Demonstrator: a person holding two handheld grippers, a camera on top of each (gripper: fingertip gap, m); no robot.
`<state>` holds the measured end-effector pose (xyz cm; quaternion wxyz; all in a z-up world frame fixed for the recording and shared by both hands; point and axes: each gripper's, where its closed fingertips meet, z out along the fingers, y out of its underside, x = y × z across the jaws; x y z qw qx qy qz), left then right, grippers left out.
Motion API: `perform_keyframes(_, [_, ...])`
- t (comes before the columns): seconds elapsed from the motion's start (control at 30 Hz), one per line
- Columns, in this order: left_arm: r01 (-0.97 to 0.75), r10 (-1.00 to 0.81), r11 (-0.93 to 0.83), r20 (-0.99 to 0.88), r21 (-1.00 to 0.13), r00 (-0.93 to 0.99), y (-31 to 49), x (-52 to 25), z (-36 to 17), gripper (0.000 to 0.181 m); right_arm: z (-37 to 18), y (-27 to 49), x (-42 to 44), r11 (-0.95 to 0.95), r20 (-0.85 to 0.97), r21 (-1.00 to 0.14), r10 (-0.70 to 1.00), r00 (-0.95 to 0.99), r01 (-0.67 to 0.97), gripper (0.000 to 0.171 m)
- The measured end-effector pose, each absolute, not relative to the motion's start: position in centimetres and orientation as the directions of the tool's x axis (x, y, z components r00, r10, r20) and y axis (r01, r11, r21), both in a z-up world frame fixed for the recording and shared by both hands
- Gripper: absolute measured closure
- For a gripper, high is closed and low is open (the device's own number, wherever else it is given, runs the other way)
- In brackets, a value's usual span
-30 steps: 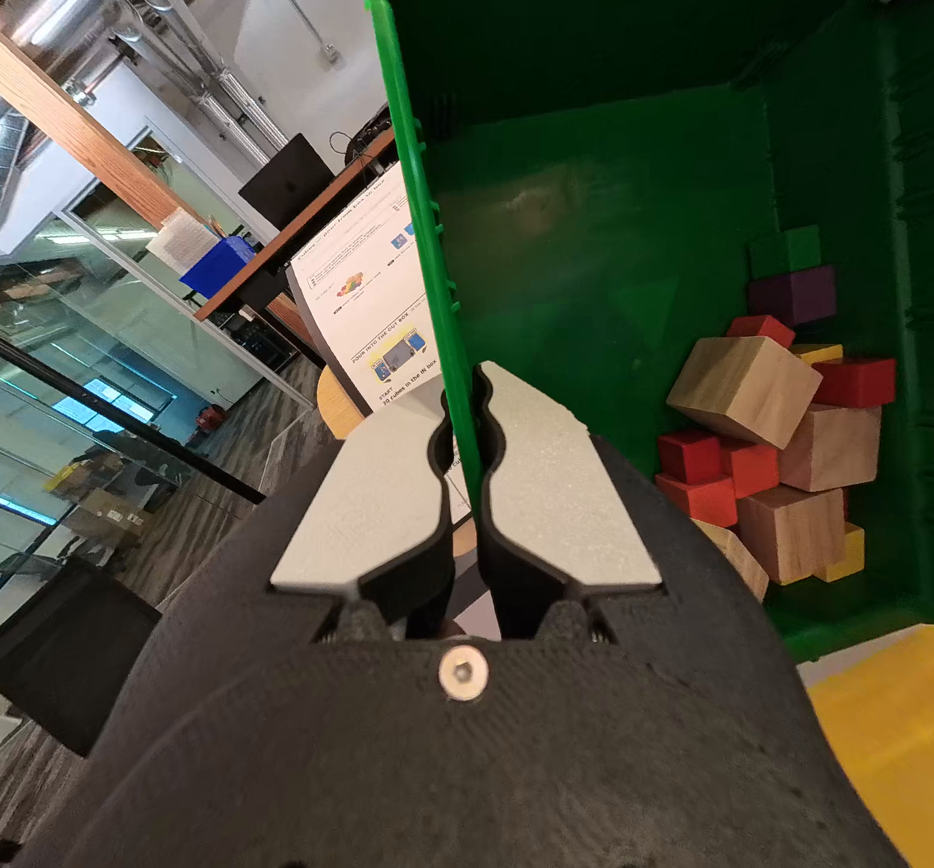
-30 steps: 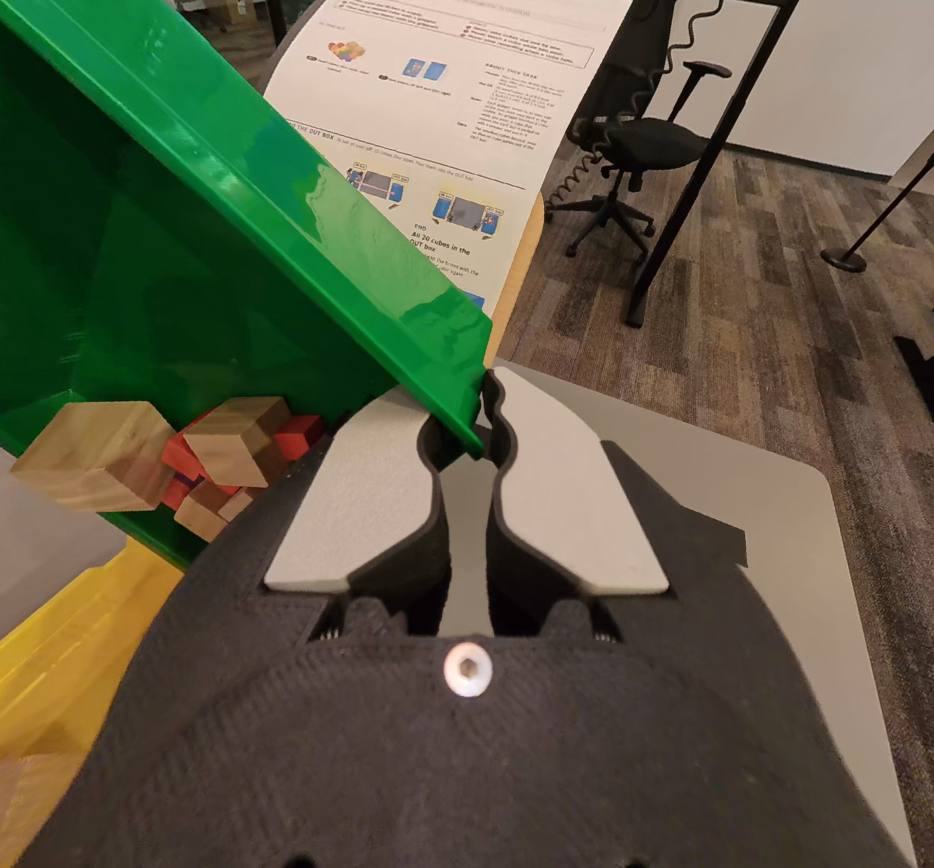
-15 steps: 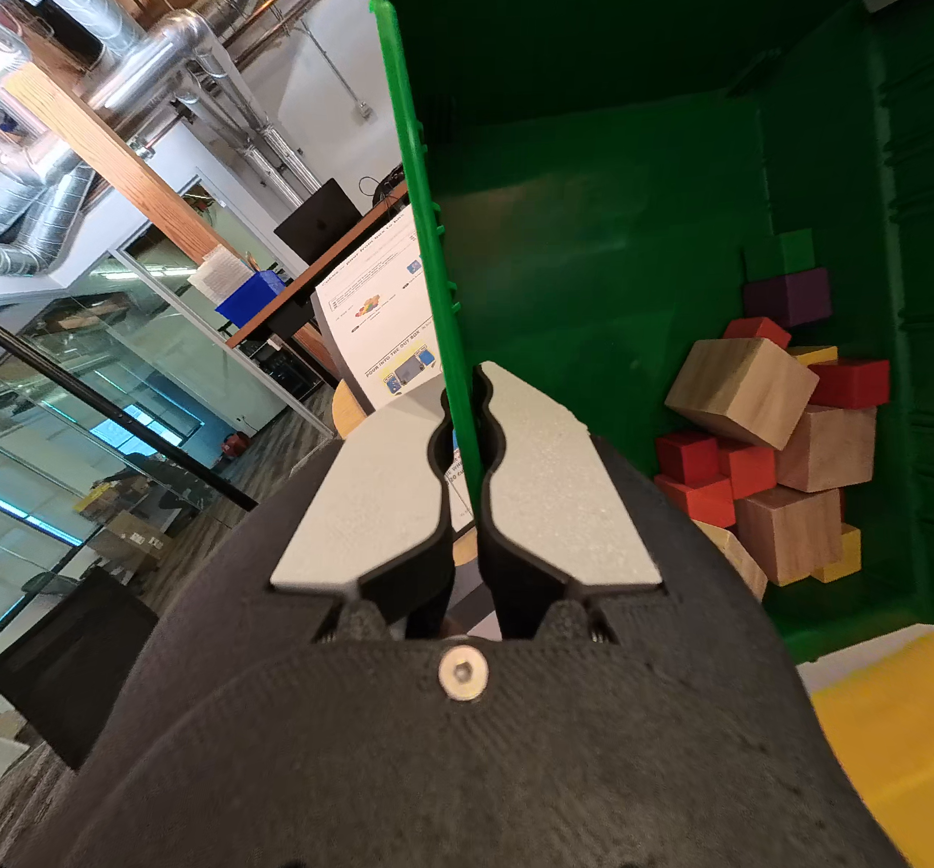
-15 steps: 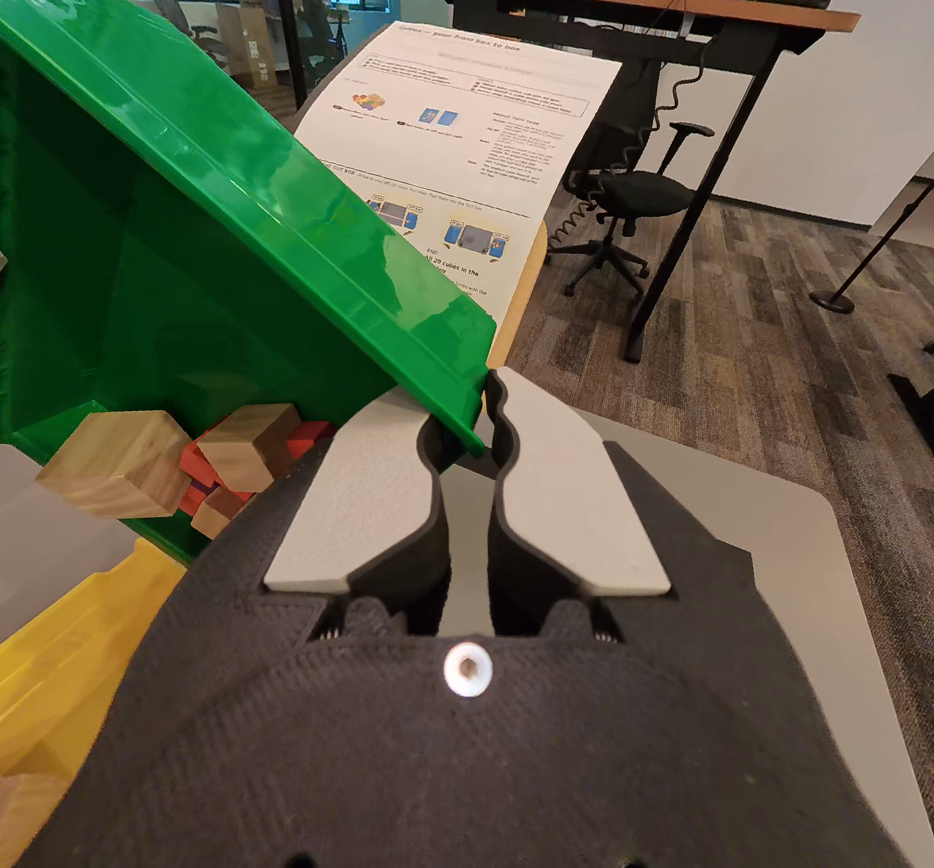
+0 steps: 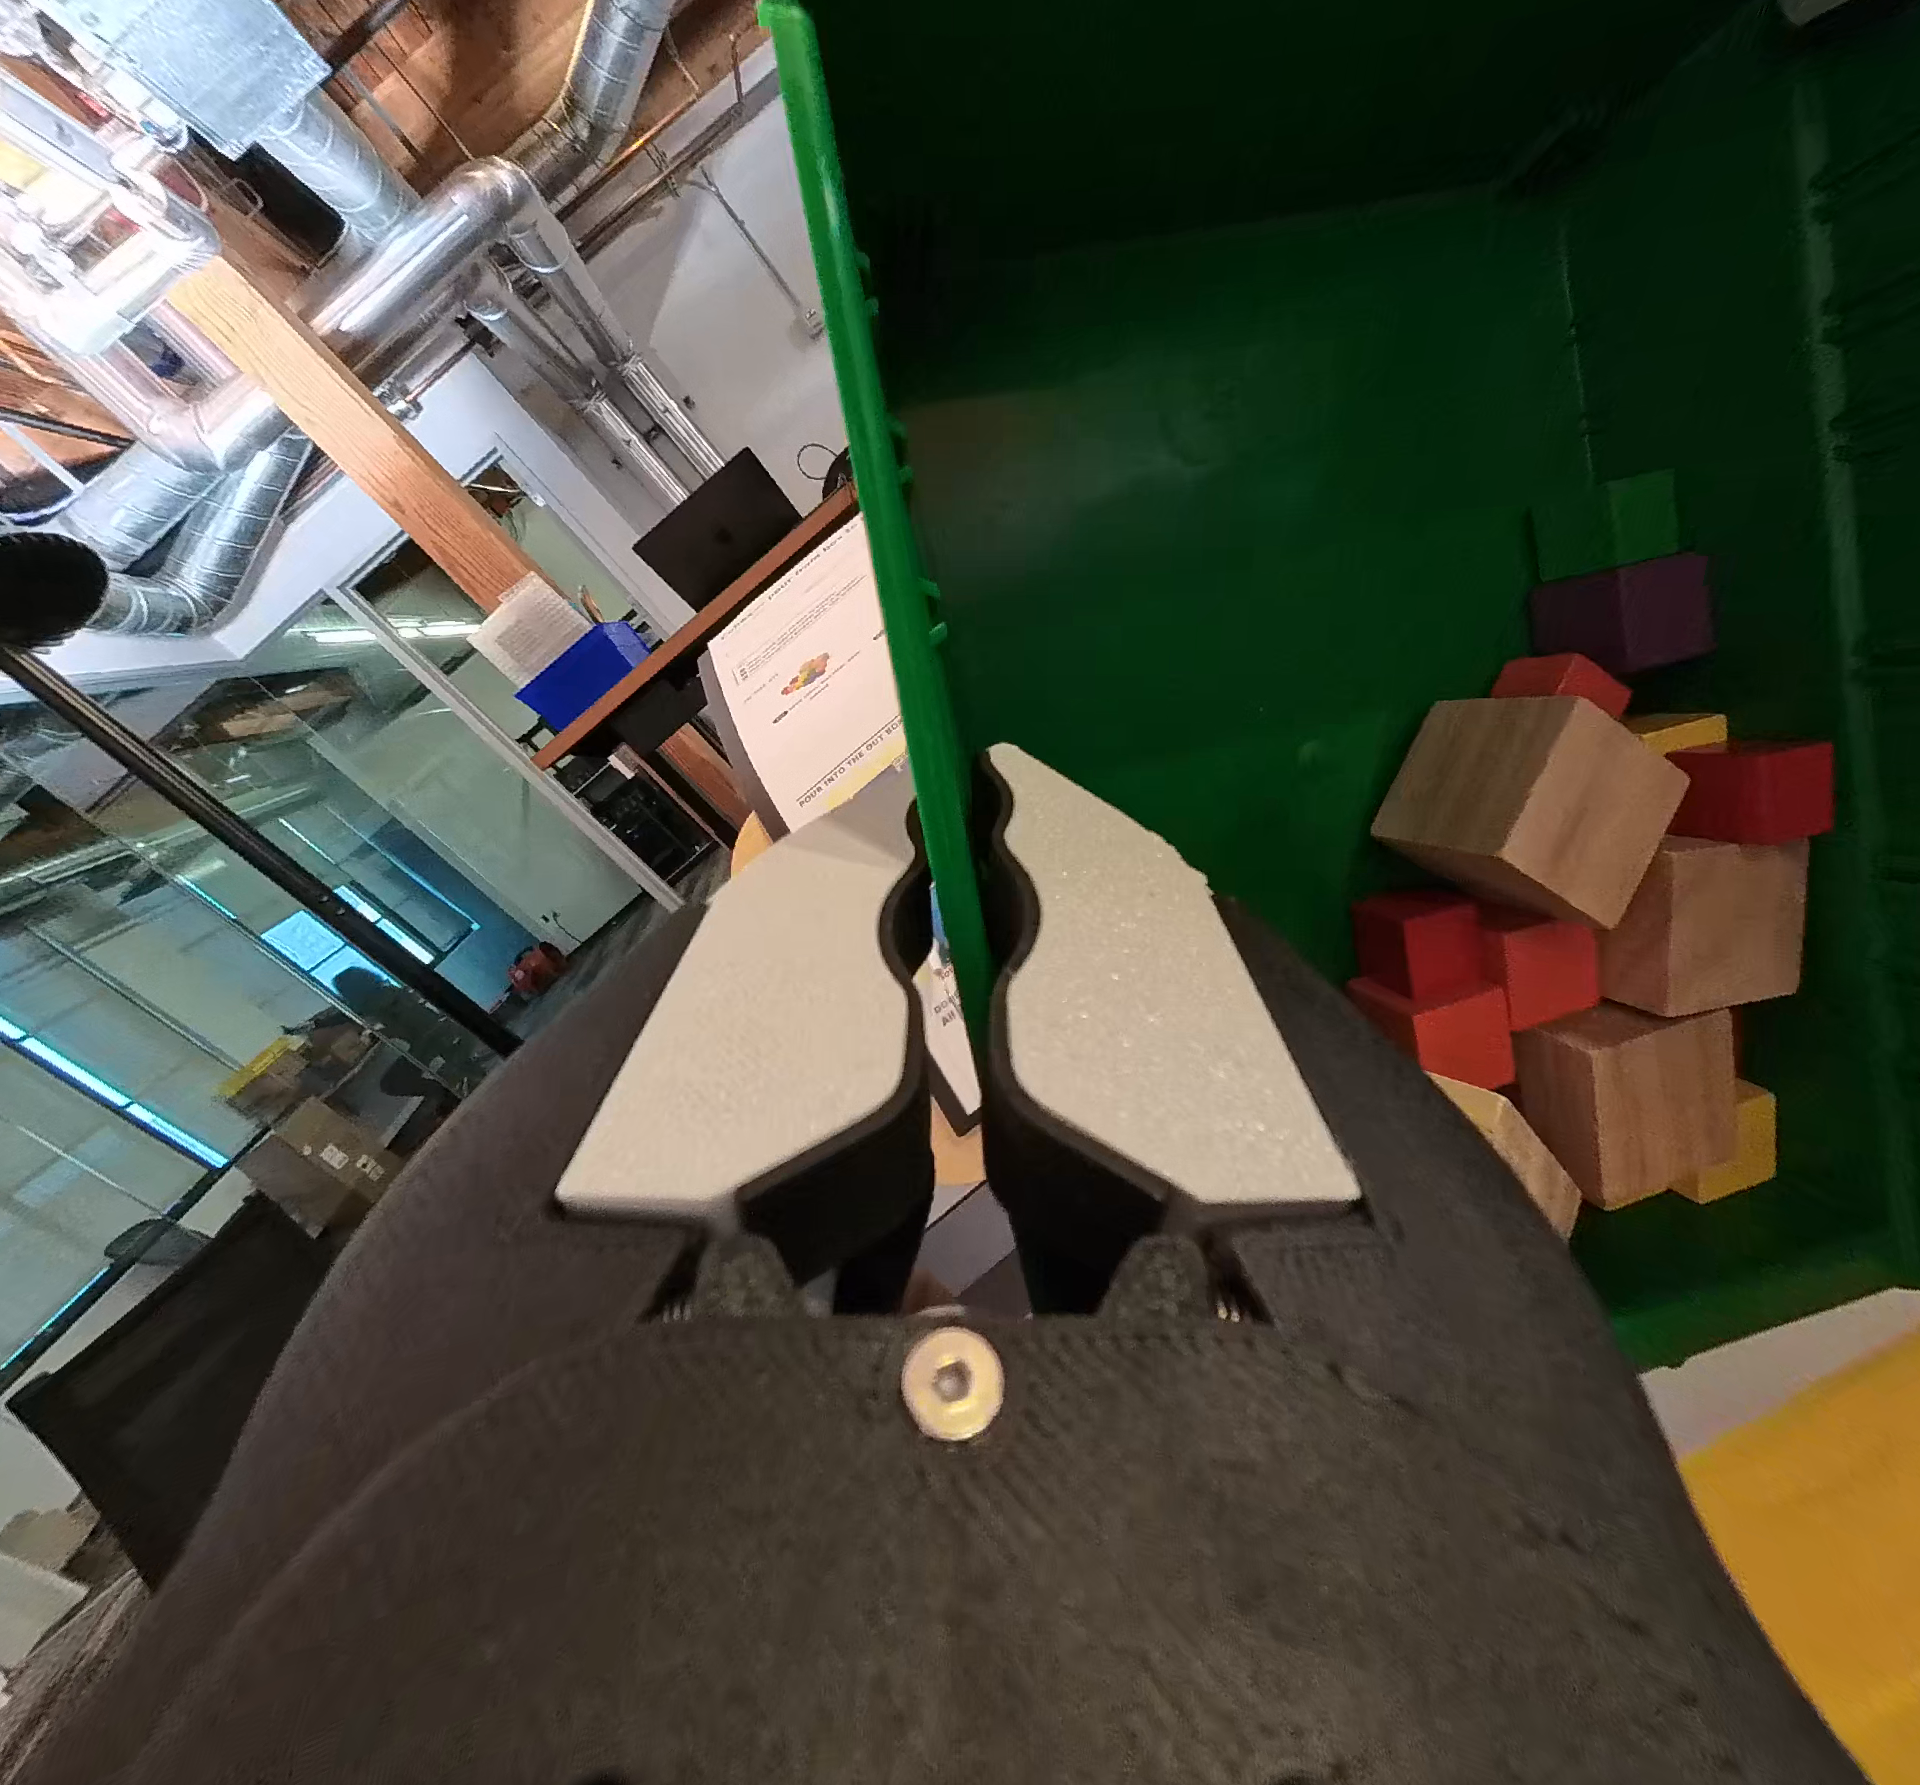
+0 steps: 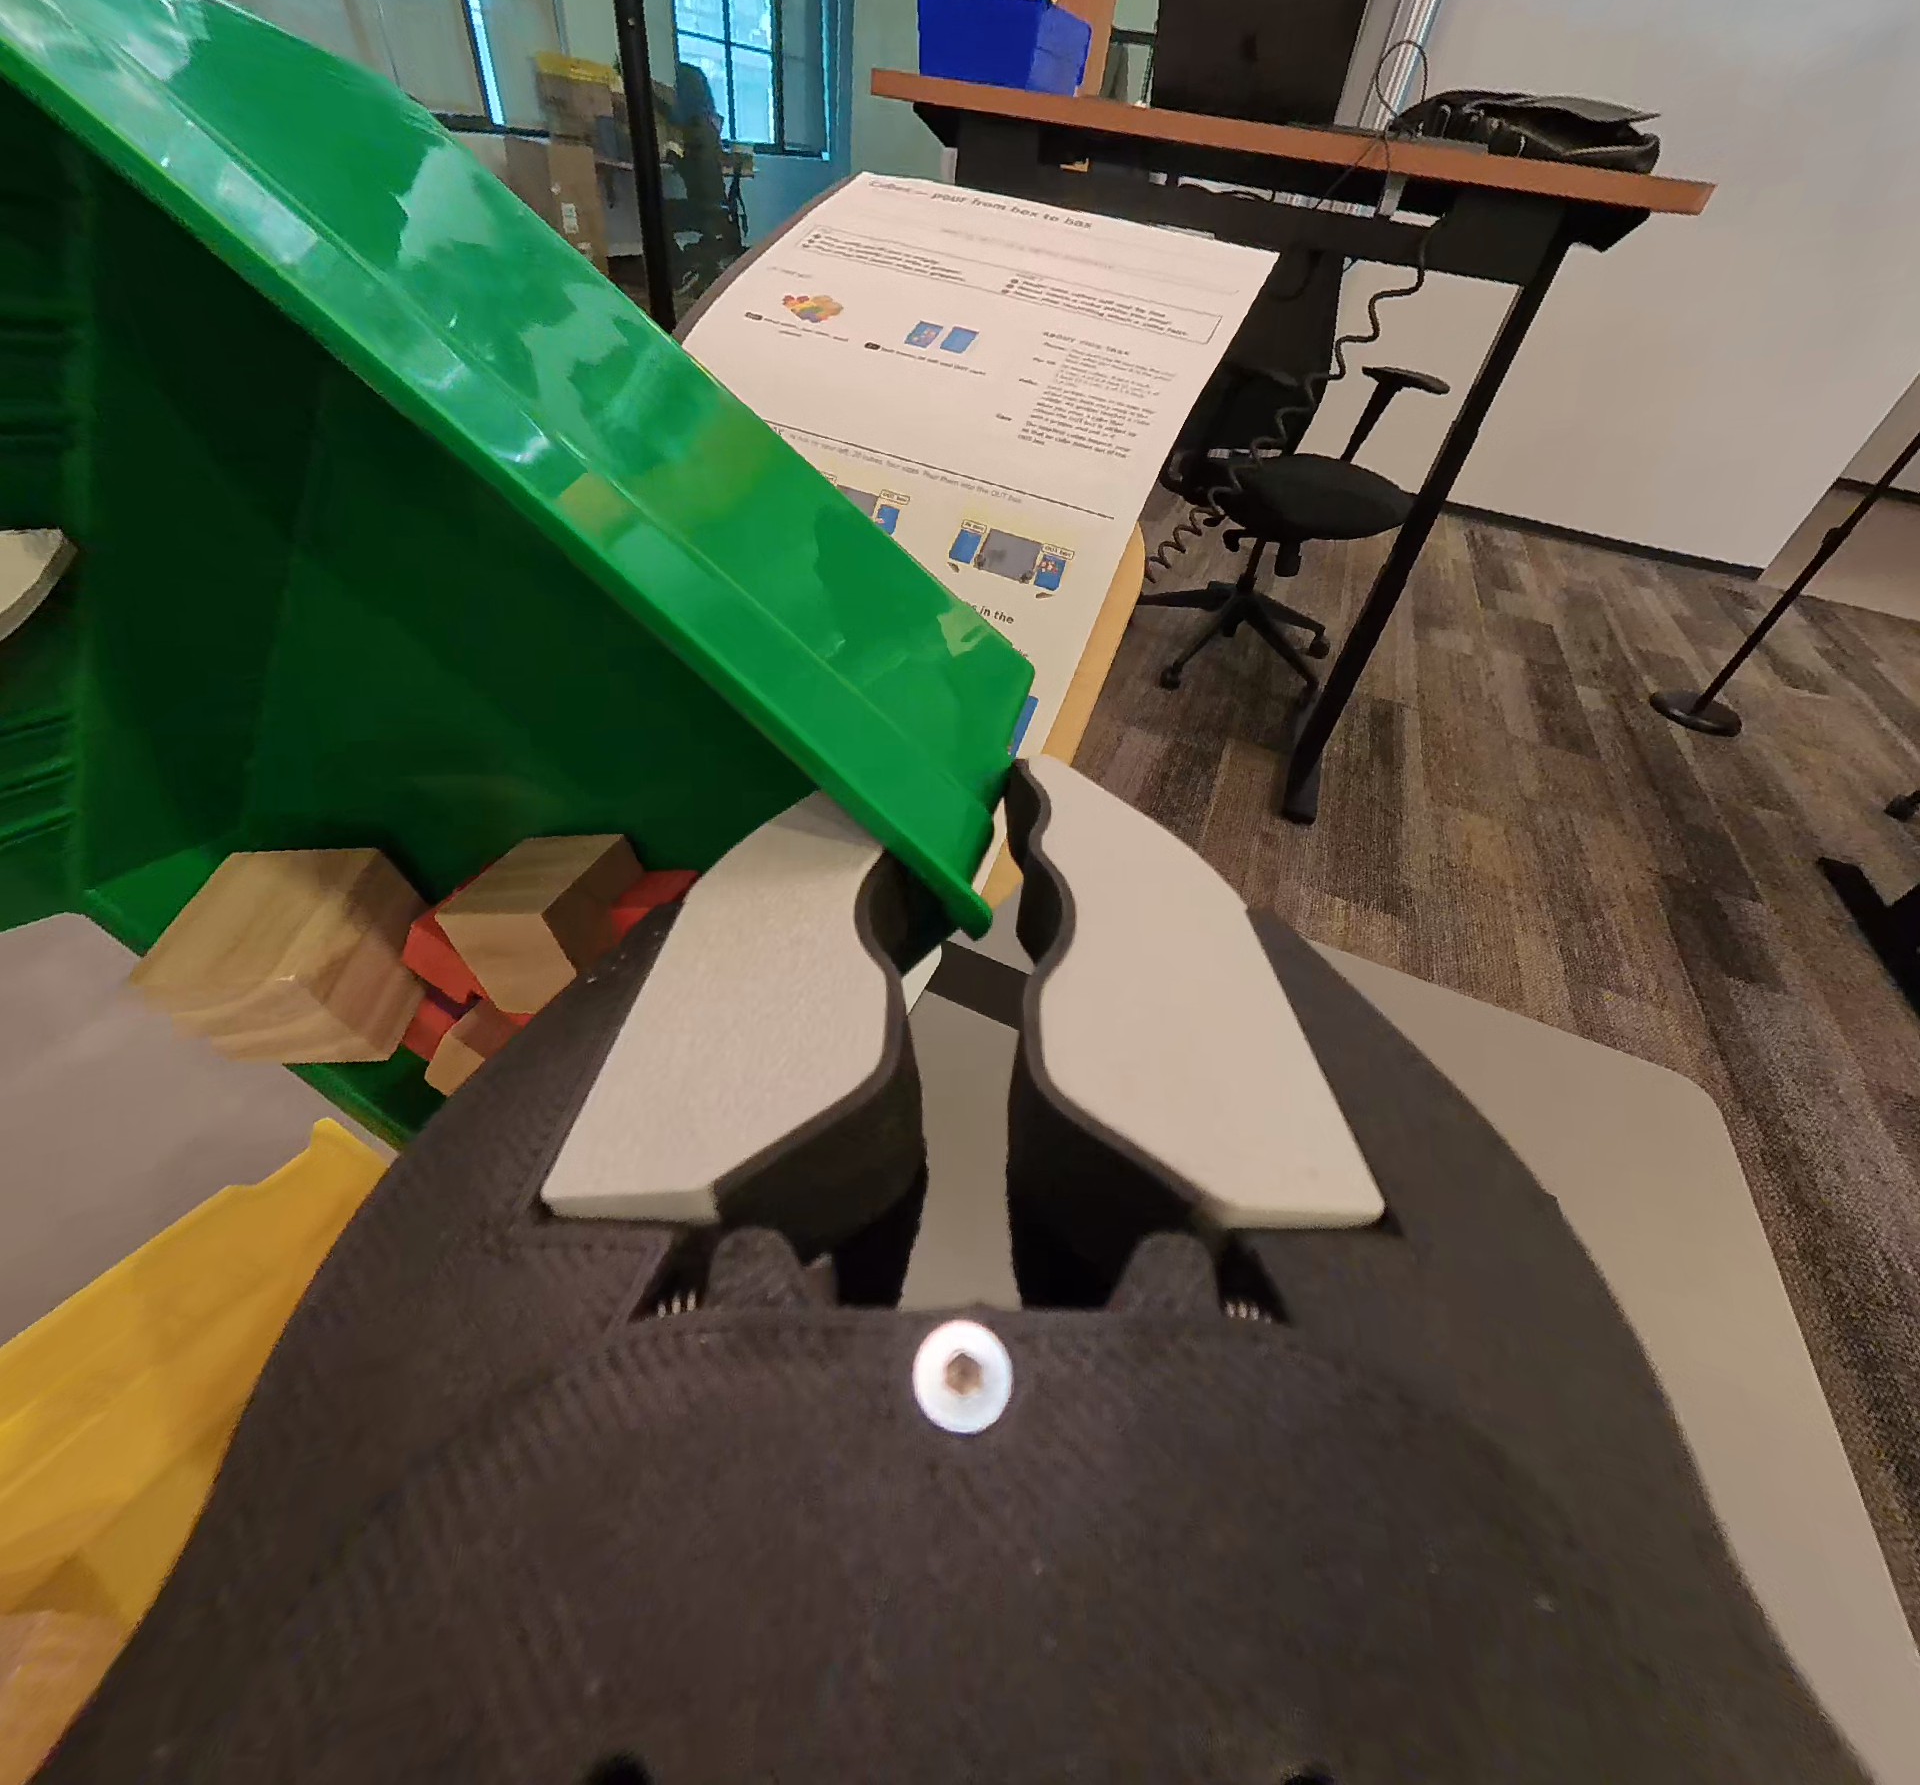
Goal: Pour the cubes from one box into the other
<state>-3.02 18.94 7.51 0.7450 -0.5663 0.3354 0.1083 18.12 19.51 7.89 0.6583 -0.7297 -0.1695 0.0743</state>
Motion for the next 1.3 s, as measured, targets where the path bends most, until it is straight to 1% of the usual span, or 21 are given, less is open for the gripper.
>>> perform_keyframes(0.4, [-0.535, -0.198, 0.372, -0.627, -0.759, 0.753, 18.1, -2.9, 7.3, 0.178, 7.9, 18.5, 18.2, -0.04, 0.12, -0.989, 0.354, 0.928, 0.144, 0.159])
perform_keyframes(0.6, [-0.528, -0.172, 0.403, -0.628, -0.748, 0.759, 17.2, -3.0, 7.1, 0.178, 7.8, 17.7, 18.0, -0.007, 0.096, -0.994, 0.384, 0.918, 0.107, 0.157])
perform_keyframes(1.3, [-0.515, -0.135, 0.457, -0.629, -0.725, 0.766, 16.0, -3.6, 7.1, 0.178, 7.8, 16.1, 17.3, 0.007, 0.107, -0.993, 0.41, 0.906, 0.114, 0.154])
